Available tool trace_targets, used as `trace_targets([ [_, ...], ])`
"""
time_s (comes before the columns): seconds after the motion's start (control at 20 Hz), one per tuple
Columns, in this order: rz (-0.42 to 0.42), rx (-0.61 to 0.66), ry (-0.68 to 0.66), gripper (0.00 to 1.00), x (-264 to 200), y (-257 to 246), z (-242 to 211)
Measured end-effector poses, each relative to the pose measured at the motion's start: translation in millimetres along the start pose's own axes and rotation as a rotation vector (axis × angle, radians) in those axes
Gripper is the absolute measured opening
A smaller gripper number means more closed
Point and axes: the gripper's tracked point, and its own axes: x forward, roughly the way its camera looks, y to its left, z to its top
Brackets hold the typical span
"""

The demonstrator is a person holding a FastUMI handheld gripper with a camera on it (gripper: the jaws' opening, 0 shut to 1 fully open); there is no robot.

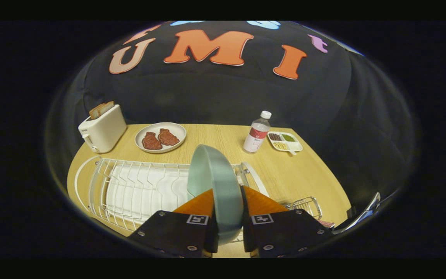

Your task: Take the plate from the dish rack, then take the spoon from the basket and place it into the plate.

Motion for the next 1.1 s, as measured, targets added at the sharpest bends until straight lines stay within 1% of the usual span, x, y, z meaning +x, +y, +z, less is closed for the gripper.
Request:
trace_targets([
  [0.2, -0.047, -0.026, -0.029, 0.26, -10.7, -5.3, 8.9],
  [0.35, -0.049, 0.006, -0.047, 0.25, -21.9, -10.3, 11.0],
  [0.55, -0.050, 0.081, -0.070, 0.24, -46.2, -20.9, 14.2],
  [0.8, 0.004, 0.193, -0.059, 0.24, -87.1, -28.0, 0.9],
  [1.0, 0.071, 0.281, -0.034, 0.24, -119.9, -29.6, -20.8],
  [1.1, 0.092, 0.322, -0.020, 0.24, -135.0, -32.4, -35.4],
])
